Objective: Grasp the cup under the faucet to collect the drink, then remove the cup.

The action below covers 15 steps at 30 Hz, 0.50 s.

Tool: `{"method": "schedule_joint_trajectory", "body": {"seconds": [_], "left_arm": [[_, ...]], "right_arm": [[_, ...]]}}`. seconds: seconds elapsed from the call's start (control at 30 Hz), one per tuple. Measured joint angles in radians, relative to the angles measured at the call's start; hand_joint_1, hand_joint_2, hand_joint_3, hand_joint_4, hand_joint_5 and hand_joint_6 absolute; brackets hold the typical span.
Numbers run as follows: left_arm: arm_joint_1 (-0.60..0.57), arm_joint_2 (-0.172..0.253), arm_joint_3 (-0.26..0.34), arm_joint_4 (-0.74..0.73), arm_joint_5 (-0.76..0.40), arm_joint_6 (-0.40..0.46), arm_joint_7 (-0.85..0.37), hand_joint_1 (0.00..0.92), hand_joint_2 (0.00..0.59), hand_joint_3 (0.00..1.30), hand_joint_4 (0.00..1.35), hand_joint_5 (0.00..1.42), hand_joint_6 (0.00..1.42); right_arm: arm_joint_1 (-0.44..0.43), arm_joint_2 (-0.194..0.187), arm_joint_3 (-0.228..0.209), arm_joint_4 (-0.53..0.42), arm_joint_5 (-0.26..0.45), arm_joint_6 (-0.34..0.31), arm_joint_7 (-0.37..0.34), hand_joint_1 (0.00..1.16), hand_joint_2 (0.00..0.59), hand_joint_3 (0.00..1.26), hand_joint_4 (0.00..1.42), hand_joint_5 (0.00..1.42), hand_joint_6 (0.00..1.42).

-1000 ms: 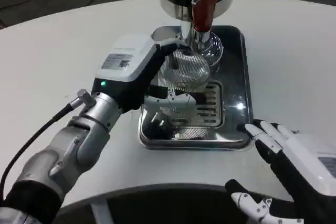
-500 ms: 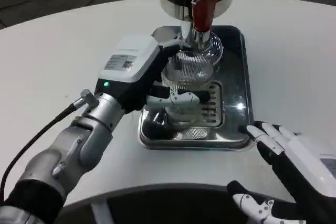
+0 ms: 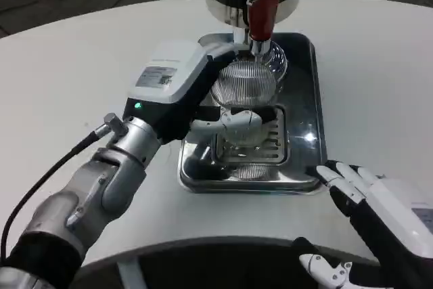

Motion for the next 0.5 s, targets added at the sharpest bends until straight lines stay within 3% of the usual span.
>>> {"method": "schedule_joint_trajectory", "body": {"seconds": [0.5], "left_arm": [[0.042,0.015,0.009,-0.073,-0.027,0.000,0.000,0.141,0.104,0.25,0.14,0.32,0.50]], "right_arm": [[0.005,0.001,-0.005,0.000,0.004,0.000,0.000,0.35,0.398,0.06,0.00,0.00,0.00]]}}
